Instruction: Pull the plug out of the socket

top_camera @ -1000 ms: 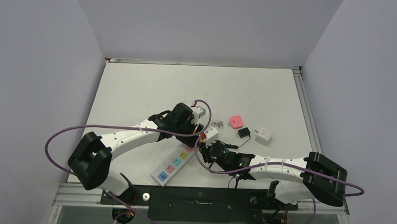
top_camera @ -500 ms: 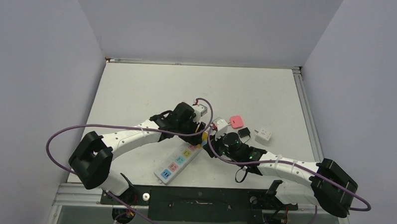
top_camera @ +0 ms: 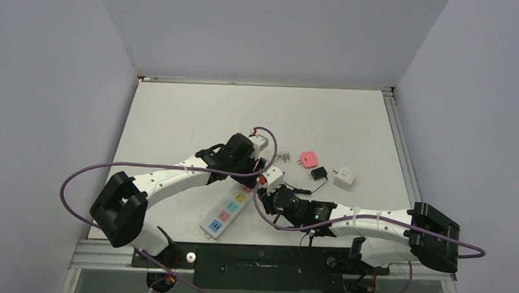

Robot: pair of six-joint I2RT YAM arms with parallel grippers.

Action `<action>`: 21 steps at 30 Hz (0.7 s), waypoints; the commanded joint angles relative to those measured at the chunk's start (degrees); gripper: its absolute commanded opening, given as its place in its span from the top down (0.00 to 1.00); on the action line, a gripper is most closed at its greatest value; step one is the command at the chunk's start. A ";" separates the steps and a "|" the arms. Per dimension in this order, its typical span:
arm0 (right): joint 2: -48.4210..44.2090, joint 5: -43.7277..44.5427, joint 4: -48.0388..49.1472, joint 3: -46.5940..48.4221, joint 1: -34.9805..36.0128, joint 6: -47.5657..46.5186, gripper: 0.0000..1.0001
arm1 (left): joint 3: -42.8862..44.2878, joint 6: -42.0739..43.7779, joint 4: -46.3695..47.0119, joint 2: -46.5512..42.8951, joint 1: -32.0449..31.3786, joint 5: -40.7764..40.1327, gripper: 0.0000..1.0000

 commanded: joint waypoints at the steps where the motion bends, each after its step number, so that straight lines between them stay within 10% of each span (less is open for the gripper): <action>1: 0.55 5.68 -0.40 2.65 0.81 -1.17 0.95 | -0.21 1.88 -6.02 2.05 0.86 -5.50 1.00; 15: -8.36 -0.64 -0.76 -2.70 -12.36 6.65 0.95 | 0.01 0.55 -6.09 -0.07 1.63 -6.24 0.97; 21: -9.35 -0.62 -8.33 -3.50 -25.80 15.10 0.91 | -1.64 0.60 -3.14 -5.14 1.71 -4.84 0.37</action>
